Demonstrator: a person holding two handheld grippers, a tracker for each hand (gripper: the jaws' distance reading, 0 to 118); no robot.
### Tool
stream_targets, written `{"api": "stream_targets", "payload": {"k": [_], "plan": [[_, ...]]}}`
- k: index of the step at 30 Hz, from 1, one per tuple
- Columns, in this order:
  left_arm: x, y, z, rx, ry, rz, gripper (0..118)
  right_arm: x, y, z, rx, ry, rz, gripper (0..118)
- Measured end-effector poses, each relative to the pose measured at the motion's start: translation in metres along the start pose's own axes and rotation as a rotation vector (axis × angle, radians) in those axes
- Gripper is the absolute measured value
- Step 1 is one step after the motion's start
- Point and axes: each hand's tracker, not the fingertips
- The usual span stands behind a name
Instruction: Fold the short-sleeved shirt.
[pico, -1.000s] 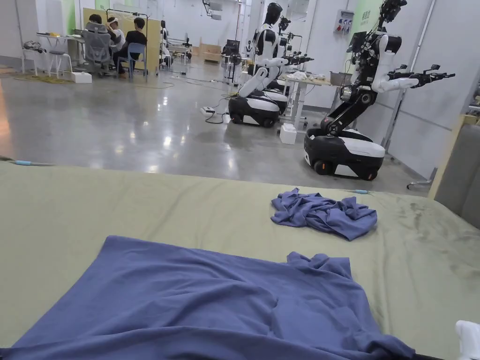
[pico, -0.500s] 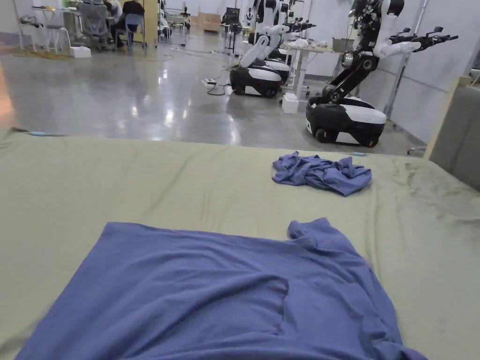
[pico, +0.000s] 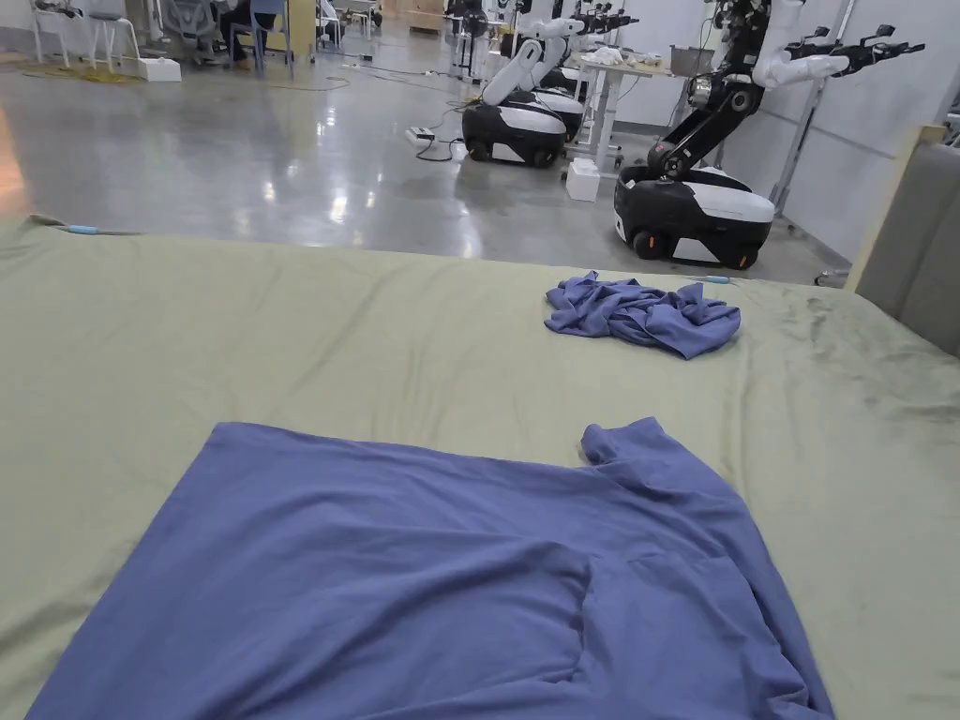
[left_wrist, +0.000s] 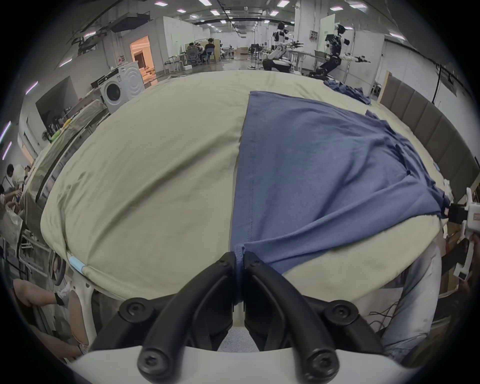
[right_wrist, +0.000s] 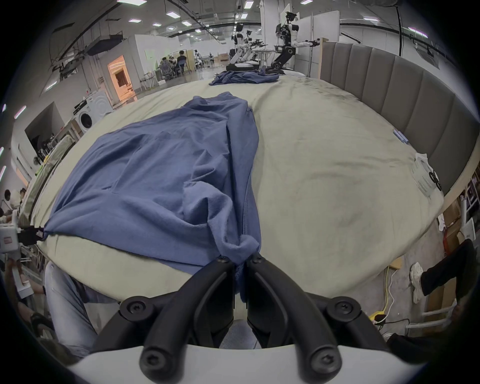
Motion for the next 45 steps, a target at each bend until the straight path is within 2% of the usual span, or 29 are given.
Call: {"api": "stream_targets", "payload": {"k": [2,3,4,5,6,7,8,11,12,14,15,16,17,19,20,23,24,25,27,32,35,36,37,38,41,42,43,44,45], "plan": [[0.002,-0.001,-0.002,0.005,0.008,-0.008,6,-0.002,-0.002,-0.002,0.000,-0.006,0.008,8],[0.003,-0.002,-0.004,0.004,0.011,-0.011,6,-0.002,-0.003,-0.004,0.001,-0.007,0.011,13],[0.003,-0.001,-0.006,0.000,0.009,-0.008,6,-0.003,-0.004,-0.007,-0.003,-0.013,0.019,24],[0.002,0.000,-0.008,0.000,-0.002,-0.004,6,-0.004,-0.005,-0.009,-0.013,-0.042,0.038,42],[0.001,0.000,-0.008,0.003,-0.006,-0.001,11,-0.004,-0.007,-0.010,-0.028,-0.092,0.060,74],[-0.001,-0.001,-0.004,0.008,-0.007,0.014,17,-0.004,-0.008,-0.009,-0.035,-0.133,0.063,87],[-0.004,0.000,0.003,0.011,-0.016,0.044,25,-0.002,-0.009,-0.004,-0.022,-0.130,0.045,90],[-0.011,-0.002,0.034,0.034,-0.044,0.126,72,-0.008,-0.013,0.032,0.083,-0.138,-0.045,90],[-0.011,-0.004,0.045,0.056,-0.049,0.136,72,-0.013,-0.014,0.045,0.123,-0.140,-0.054,90],[-0.008,-0.010,0.067,0.147,-0.037,0.147,68,-0.029,-0.021,0.064,0.178,-0.118,-0.076,85],[-0.005,-0.013,0.076,0.177,-0.029,0.152,46,-0.036,-0.025,0.069,0.187,-0.088,-0.095,65],[-0.001,-0.015,0.082,0.193,-0.016,0.165,11,-0.043,-0.028,0.072,0.173,-0.043,-0.102,34],[0.001,-0.017,0.085,0.197,-0.015,0.183,0,-0.049,-0.030,0.072,0.160,-0.028,-0.106,2],[-0.001,-0.022,0.083,0.168,-0.016,0.263,0,-0.062,-0.039,0.074,0.185,-0.070,-0.134,2],[-0.003,-0.025,0.081,0.143,-0.040,0.282,0,-0.064,-0.037,0.073,0.135,-0.038,-0.131,2],[-0.011,-0.040,0.066,0.117,-0.075,0.312,0,-0.064,-0.043,0.071,0.139,0.057,-0.197,2],[-0.012,-0.041,0.061,0.113,-0.070,0.307,3,-0.061,-0.044,0.065,0.124,0.060,-0.202,2],[-0.013,-0.041,0.057,0.105,-0.061,0.304,23,-0.060,-0.045,0.064,0.130,0.051,-0.201,2],[-0.012,-0.039,0.048,0.094,-0.025,0.277,90,-0.059,-0.044,0.064,0.126,0.043,-0.193,2],[-0.009,-0.026,0.035,0.128,-0.032,0.216,91,-0.059,-0.043,0.063,0.120,0.042,-0.175,2],[-0.010,-0.020,0.016,0.101,-0.056,0.211,88,-0.061,-0.044,0.064,0.121,0.054,-0.195,2],[-0.011,-0.018,0.008,0.066,-0.073,0.245,61,-0.061,-0.043,0.064,0.113,0.049,-0.195,2],[-0.012,-0.016,0.001,0.038,-0.086,0.282,14,-0.061,-0.042,0.064,0.108,0.033,-0.186,2],[-0.012,-0.016,-0.005,0.018,-0.076,0.326,3,-0.062,-0.042,0.064,0.105,0.014,-0.172,2],[-0.020,-0.018,0.000,0.025,-0.110,0.370,3,-0.059,-0.038,0.066,0.120,-0.062,-0.112,4],[-0.022,-0.017,0.002,0.034,-0.114,0.364,3,-0.058,-0.036,0.067,0.130,-0.062,-0.116,33],[-0.020,-0.021,0.003,0.034,-0.114,0.360,3,-0.055,-0.033,0.067,0.135,-0.057,-0.121,72],[-0.021,-0.020,0.003,0.031,-0.116,0.357,3,-0.048,-0.033,0.064,0.133,-0.055,-0.130,102],[-0.021,-0.019,0.003,0.031,-0.121,0.353,3,-0.044,-0.030,0.061,0.113,-0.054,-0.140,112]]}}
